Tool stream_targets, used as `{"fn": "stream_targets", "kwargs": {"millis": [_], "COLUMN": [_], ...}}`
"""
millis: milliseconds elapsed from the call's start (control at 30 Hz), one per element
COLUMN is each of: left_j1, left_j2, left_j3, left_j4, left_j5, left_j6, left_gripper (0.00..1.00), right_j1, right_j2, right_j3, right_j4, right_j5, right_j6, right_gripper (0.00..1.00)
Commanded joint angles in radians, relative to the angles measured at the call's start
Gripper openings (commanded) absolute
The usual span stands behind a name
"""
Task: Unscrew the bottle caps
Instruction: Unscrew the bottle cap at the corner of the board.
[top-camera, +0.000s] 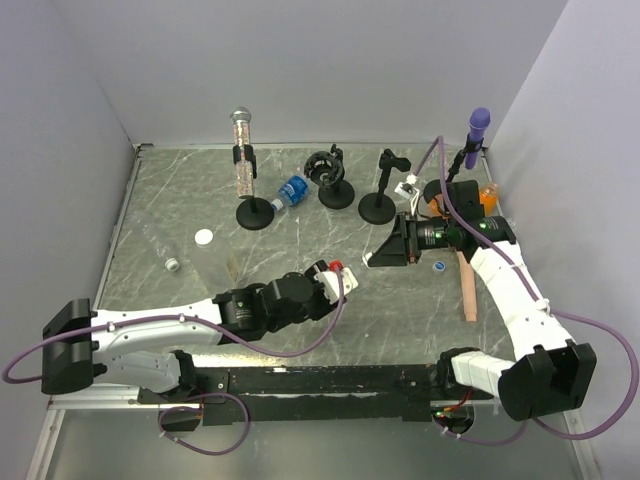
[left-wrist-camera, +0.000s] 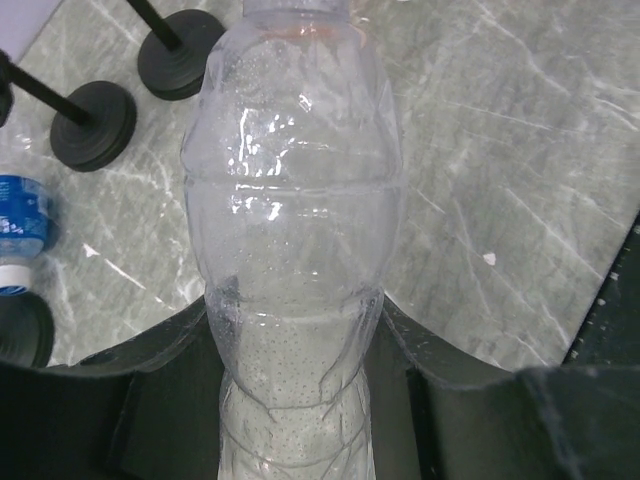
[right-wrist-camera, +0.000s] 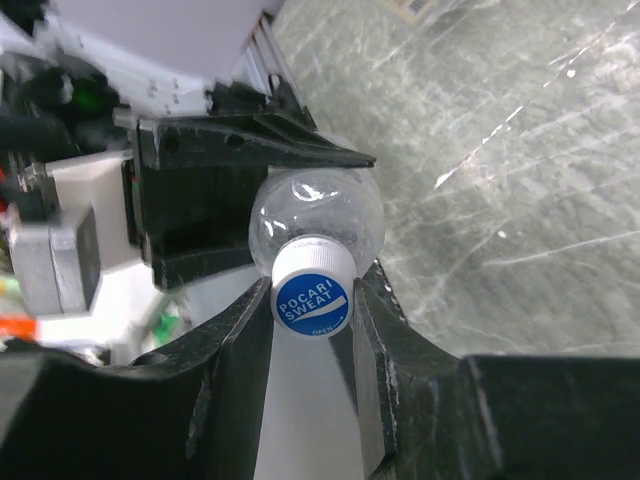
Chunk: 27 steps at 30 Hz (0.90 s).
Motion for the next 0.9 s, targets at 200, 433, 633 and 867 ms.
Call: {"fn": "stream_targets", "kwargs": {"millis": [200,433,633,867], "left_j1": [0.218,0.347,0.347,0.343], "left_j2": [-0.177,-0.162,-0.166,-0.215], "left_j3": [-0.026,-0.009,-0.012,-0.043], "left_j4": [0.056,-0.018,-0.040,-0.048], "left_j5": [0.759,1.031,0.884,0.763], "left_j6": [-0.144,-0.155,-0.088,-0.063], "left_gripper": [0.23,0.24,0.23,0.22], "right_j1": [0.139,0.212,0.215,0.128], "right_j2": [0.072,-0.067,-0.031,-0.076], "right_j3": [0.220,0.136,0.173,0.203], "right_j4": [-0.585,-0.400,-0.417,-0.302], "right_j5": [-0.111,0.021,-0.011,-0.059], "right_j6": [-1.046,-1.222,-1.111,-0.749], "right_gripper": [0.11,0.17,0.41,0.84]}}
